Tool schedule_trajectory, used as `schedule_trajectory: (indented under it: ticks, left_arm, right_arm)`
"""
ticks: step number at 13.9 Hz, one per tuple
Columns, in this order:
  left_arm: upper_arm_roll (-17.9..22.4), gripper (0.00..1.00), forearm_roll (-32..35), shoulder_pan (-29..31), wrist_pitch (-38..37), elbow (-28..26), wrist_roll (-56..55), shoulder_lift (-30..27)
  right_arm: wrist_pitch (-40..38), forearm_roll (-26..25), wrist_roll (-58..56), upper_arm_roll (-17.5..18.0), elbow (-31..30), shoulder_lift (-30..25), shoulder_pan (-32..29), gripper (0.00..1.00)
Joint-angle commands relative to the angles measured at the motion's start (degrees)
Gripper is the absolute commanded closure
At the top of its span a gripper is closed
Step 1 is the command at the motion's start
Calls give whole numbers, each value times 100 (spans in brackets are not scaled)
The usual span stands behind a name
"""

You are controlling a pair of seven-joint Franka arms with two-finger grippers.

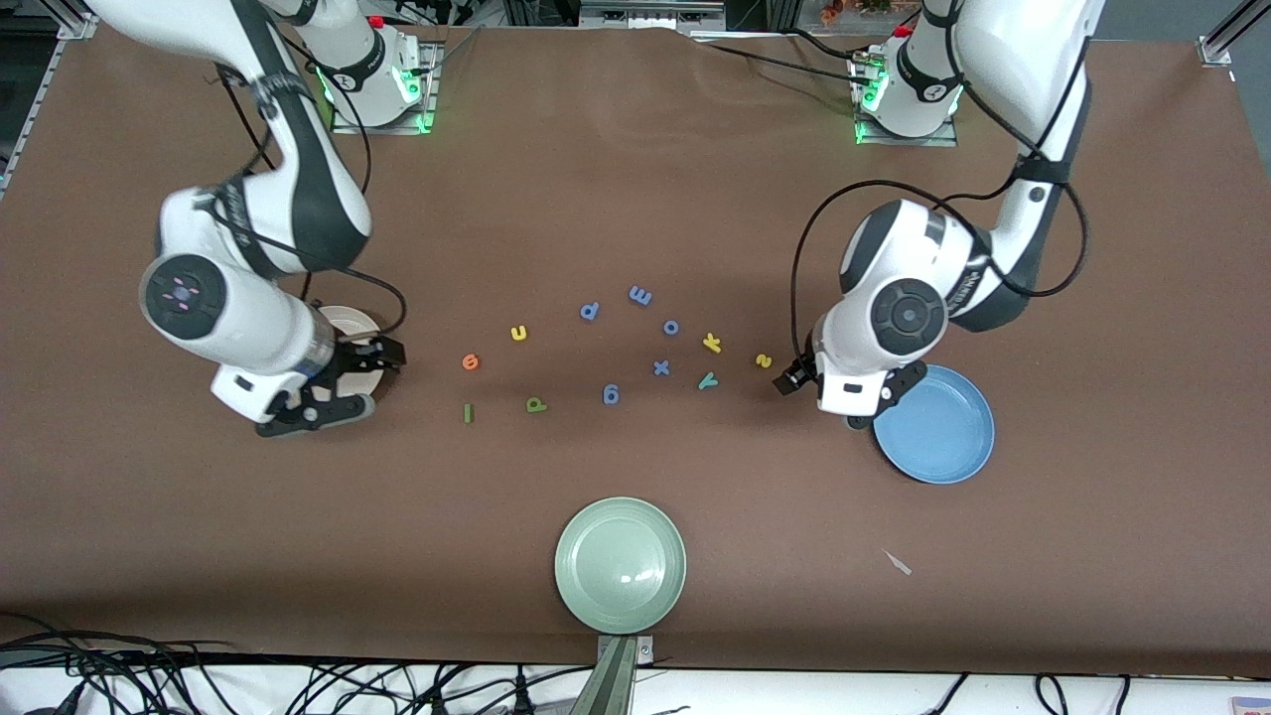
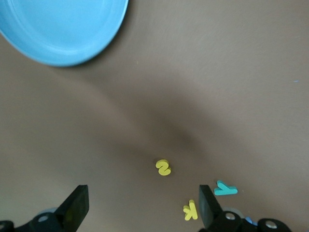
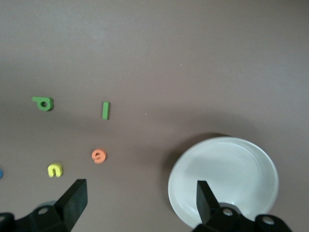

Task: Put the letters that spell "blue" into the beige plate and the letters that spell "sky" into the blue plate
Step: 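Reach the right gripper to green l while the left gripper reaches yellow 2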

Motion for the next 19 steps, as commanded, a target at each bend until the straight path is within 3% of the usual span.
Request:
schedule_trajectory:
  ticks: [1,4,6,15,17,19]
  left_arm:
    - [61,0,-15,-389,811,-713,-845,-112]
    - [52,0,21,-469,2007,-1470,-1260,-68]
    - [52,0,21,-469,2368,-1629,-1270,-50]
    - [78,0,21,-566,2361,-1551,-1551,266]
    - [78,1,12,-566,2431,-1446,-1595,380]
    - [70,7,12,-575,2641,-1375,-1604,547]
  right_arm:
    - [311,74,589,-17,120,378,265,0]
    - [855,65,1365,-26,15,755,556,0]
    - [1364,65,1682,-26,-196,914,644,0]
    - [2148,74,1894,-26,-285,1459,644,1]
    - [2245,82,1903,-26,-285,1538,653,11]
    - [2237,82,1903,-26,-293,1565,679,29]
